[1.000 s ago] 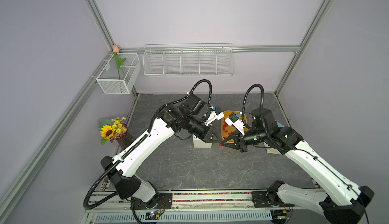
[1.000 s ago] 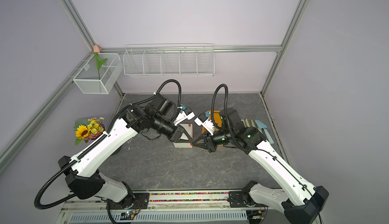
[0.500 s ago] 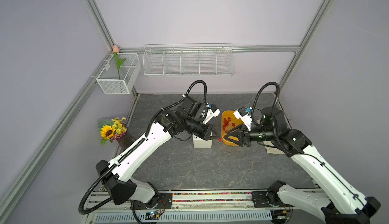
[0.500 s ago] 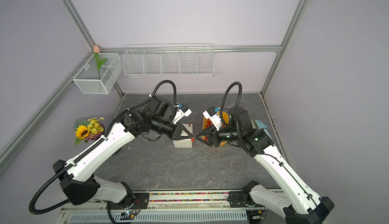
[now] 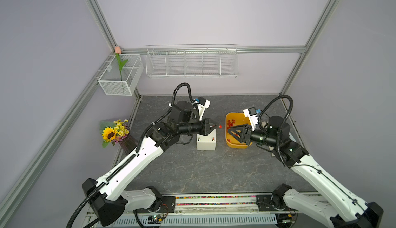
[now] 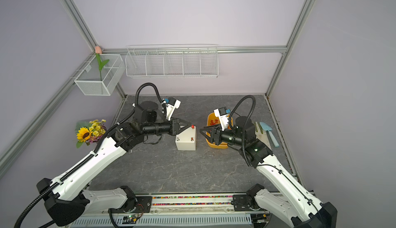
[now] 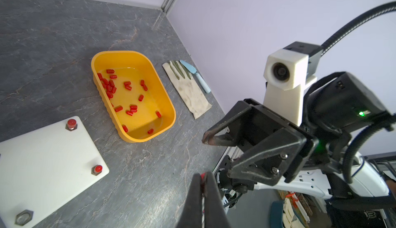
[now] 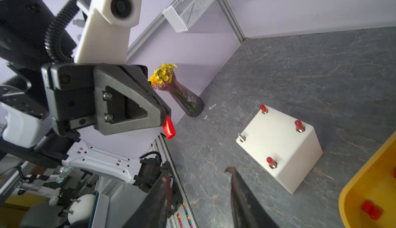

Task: Cover the protruding screws with screw protection sleeves
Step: Attach the screw protection sleeve to the screw.

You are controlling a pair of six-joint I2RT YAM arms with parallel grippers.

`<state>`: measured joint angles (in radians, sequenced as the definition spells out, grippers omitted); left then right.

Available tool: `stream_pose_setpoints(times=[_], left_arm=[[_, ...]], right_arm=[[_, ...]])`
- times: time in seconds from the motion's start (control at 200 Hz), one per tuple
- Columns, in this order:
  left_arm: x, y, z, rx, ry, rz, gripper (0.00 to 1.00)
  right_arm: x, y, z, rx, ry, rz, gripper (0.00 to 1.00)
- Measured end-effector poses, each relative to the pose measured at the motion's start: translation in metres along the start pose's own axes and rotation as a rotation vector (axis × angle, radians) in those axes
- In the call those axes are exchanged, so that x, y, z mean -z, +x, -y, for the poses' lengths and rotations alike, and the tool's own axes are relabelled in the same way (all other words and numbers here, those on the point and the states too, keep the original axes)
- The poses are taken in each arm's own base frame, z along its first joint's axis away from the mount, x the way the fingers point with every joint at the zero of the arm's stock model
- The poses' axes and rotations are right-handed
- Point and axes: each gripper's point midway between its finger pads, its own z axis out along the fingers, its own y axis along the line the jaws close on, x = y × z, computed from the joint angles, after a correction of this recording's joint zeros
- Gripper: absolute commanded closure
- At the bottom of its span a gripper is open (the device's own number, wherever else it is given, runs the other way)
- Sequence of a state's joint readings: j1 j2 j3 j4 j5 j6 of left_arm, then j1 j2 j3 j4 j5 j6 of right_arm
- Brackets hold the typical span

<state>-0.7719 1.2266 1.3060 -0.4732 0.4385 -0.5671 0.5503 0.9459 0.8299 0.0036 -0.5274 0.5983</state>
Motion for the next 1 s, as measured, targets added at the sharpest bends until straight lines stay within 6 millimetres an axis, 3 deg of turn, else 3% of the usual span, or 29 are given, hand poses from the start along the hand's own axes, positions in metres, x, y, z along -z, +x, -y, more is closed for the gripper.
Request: stream_pose_setpoints(times=[0.17, 0.47, 0.685, 1.0], left_arm=[[0.003, -0.009, 0.004, 0.017, 0.026, 0.064, 1.00], [0.003, -0.017, 0.010, 0.036, 0.066, 0.113, 1.00], [0.005, -0.019, 0.013, 0.040, 0.082, 0.129, 1.00], [0.009, -0.022, 0.018, 0.034, 0.094, 0.143, 1.00]], right_arm=[[-0.004, -0.010, 0.001, -0.059, -0.047, 0.101, 0.53], [-0.012, -0.034, -0.026, -0.076, -0.186, 0.208, 0.53], [-0.021, -0.038, -0.029, -0.099, -0.229, 0.221, 0.64], [-0.023, -0.039, -0.038, -0.101, -0.274, 0.224, 0.70]])
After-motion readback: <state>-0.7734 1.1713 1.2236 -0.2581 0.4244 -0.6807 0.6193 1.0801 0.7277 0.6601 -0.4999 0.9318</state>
